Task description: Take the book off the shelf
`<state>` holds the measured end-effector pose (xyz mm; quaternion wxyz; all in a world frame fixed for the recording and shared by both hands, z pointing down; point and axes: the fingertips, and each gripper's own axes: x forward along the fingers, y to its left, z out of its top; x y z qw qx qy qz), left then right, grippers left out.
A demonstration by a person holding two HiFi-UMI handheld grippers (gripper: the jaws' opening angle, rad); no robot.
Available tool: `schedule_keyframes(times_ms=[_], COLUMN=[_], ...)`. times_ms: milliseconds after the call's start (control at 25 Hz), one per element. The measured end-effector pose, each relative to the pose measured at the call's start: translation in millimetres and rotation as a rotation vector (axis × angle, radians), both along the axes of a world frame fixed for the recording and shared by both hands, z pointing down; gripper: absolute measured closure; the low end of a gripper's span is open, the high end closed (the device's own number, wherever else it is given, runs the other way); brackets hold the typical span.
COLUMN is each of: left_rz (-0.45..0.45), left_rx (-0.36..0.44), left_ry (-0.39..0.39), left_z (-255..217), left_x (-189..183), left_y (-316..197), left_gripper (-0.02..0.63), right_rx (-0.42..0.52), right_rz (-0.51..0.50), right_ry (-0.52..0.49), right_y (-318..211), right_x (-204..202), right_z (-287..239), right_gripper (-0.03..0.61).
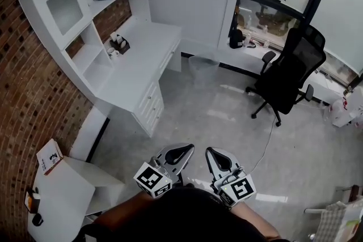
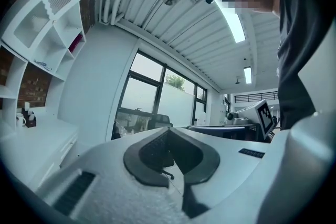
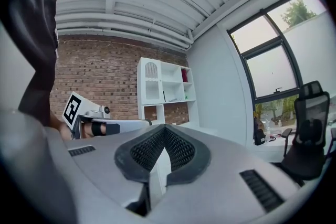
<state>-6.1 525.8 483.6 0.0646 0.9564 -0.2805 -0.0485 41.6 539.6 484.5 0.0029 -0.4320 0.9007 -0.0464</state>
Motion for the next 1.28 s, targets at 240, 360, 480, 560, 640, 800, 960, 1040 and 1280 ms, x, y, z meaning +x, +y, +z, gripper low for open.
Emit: schedule_keyframes(times_ms=[240,360,480,560,640,800,960,1040,1280], left_rz=[0.028,0.038,0.029,0.026,0.022,0.016,0.033,0.040,0.033], left_rx=[0.006,0.004,-0.010,-0.013,-0.009,0.011,0.008,0.020,0.038], left_ry=[-0.001,-0.016,-0.006,0.000,0.003,0.002,0.002,-0.005,-0.017], left_z=[0,5,6,6,6,4,-4,-10,-15], left_x=[14,13,6,-1,-9,-27,-50,-63,-103], left_y=[-29,-46,-69,-86,-103,-142,-189,-211,-272], left_gripper=[0.607,0.607,0.607,0.607,0.607,0.607,0.607,0.607,0.607], right_rx=[-0.002,-0.010,-0.018,-0.022,-0.022,-0.015,-0.009,-0.006,0.005], right_rz=[0.007,0.003,0.003,0.003,0.000,-0.001,0.002,0.006,-0.005], right_ry=[0.022,0.017,0.014,0.015,0.019,0.021,0.012,0.012,0.008], right_y=[-26,-44,-66,-81,-99,-138,-185,-209,-273], right_x=[8,5,-1,-7,-16,-34,-58,-70,-114], right_z=[1,4,6,7,8,6,-3,-7,-15], right_gripper=[0.564,0.563,0.564,0.563,0.563,0.563,0.563,0.563,0.563])
